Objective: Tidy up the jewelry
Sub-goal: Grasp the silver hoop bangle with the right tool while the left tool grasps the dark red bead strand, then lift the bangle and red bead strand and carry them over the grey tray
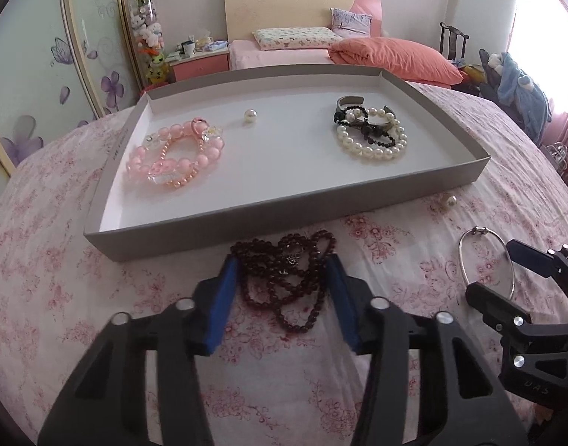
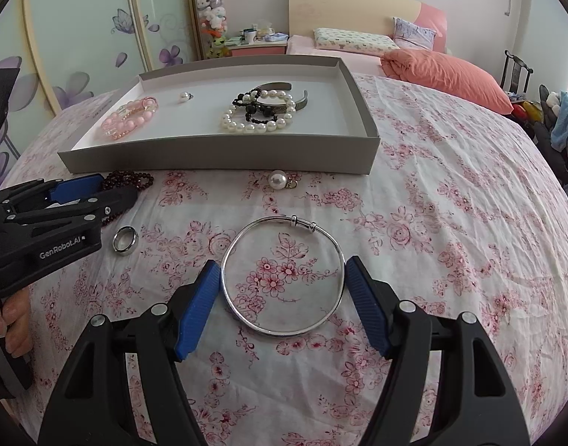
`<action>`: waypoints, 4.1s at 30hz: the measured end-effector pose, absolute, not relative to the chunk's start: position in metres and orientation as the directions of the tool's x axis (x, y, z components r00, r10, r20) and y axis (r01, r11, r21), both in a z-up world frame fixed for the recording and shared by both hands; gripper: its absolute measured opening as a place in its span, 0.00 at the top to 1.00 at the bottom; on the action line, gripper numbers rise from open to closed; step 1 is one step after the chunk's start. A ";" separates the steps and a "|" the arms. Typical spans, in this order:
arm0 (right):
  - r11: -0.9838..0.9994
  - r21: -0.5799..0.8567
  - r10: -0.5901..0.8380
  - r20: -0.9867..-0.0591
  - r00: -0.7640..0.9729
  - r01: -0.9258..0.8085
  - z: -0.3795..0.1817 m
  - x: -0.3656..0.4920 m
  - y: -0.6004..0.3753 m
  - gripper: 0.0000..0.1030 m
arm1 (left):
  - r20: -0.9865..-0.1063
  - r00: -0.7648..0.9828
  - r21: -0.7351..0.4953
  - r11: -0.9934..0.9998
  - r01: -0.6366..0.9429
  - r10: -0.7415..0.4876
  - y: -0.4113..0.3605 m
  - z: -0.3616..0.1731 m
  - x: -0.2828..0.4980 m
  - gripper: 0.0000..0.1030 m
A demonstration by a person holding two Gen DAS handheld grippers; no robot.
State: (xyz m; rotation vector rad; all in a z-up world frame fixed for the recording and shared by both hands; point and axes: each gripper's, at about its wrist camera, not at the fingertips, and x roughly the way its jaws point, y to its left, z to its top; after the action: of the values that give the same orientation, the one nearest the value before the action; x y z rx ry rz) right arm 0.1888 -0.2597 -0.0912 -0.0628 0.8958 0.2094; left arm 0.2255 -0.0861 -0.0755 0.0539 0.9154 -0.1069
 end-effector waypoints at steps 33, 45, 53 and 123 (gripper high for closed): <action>0.975 0.028 0.160 -0.781 0.604 -0.221 -0.092 0.190 -0.255 0.32 | -0.791 0.611 0.017 0.997 0.072 -0.030 -0.021 -0.072 0.173 0.85; 0.975 0.031 0.162 -0.781 0.603 -0.221 -0.092 0.193 -0.253 0.32 | -0.784 0.620 -0.006 0.999 0.054 -0.038 -0.020 -0.073 0.174 0.83; 0.975 0.029 0.160 -0.781 0.604 -0.221 -0.092 0.192 -0.253 0.32 | -0.784 0.620 -0.013 0.999 0.048 -0.041 -0.018 -0.073 0.173 0.85; 0.979 0.032 0.200 -0.300 0.933 -0.199 0.011 0.193 -0.252 0.32 | -0.511 0.859 -0.053 0.999 -0.005 -0.023 -0.030 0.035 0.187 0.91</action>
State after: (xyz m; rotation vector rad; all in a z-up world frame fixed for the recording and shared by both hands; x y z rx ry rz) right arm 0.1934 -0.2516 0.0107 0.0014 0.3072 0.2043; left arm 0.1866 -0.0303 0.0352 -0.0526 0.5368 -0.0097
